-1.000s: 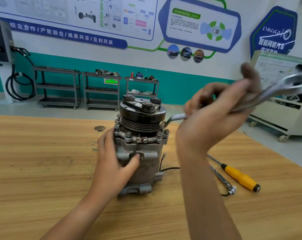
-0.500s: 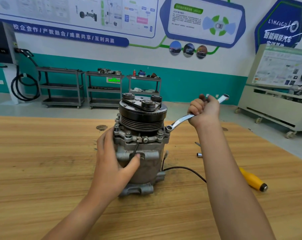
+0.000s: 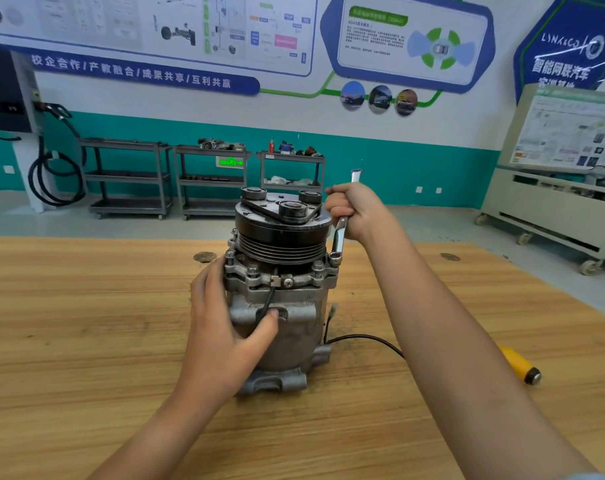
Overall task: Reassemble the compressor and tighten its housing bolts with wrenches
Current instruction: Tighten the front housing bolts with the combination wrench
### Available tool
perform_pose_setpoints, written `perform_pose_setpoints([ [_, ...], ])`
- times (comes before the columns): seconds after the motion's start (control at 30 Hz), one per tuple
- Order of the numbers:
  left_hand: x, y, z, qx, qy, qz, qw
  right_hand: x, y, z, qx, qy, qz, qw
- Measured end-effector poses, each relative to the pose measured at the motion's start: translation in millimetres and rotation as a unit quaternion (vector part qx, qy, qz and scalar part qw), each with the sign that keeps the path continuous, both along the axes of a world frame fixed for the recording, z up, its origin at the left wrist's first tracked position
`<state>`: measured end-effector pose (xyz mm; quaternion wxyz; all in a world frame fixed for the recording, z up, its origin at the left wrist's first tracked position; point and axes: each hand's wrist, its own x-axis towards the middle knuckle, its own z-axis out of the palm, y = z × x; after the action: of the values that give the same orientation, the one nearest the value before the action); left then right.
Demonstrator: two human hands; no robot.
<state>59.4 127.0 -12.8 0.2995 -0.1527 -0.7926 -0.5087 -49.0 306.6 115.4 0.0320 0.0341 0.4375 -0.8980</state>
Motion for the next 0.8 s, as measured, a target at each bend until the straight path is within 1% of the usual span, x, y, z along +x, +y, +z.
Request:
perform_pose_setpoints([
  [0.1, 1, 1, 1, 0.002, 0.004, -0.001, 1.000, -4, 1, -9, -0.049, -0.020, 0.008, 0.999],
  [0.17, -1, 1, 1, 0.002, 0.009, -0.003, 1.000, -3, 6, -11, -0.074, -0.017, 0.008, 0.997],
  [0.33, -2, 2, -1, 0.011, 0.015, 0.002, 1.000, 3, 16, -12, -0.111, 0.000, -0.037, 0.993],
  [0.47, -2, 6, -1, 0.045, 0.015, -0.003, 0.999, 4, 17, -11, -0.111, 0.002, -0.047, 0.993],
  [0.57, -2, 5, -3, 0.041, 0.026, -0.006, 0.999, 2, 12, -12, -0.099, -0.005, -0.016, 0.995],
  [0.67, -2, 3, -4, 0.029, 0.030, -0.002, 0.999, 1, 8, -17, -0.116, -0.011, 0.019, 0.993],
  [0.8, -2, 3, -5, 0.026, 0.032, 0.000, 0.999, 5, 12, -19, -0.140, -0.007, -0.002, 0.990],
])
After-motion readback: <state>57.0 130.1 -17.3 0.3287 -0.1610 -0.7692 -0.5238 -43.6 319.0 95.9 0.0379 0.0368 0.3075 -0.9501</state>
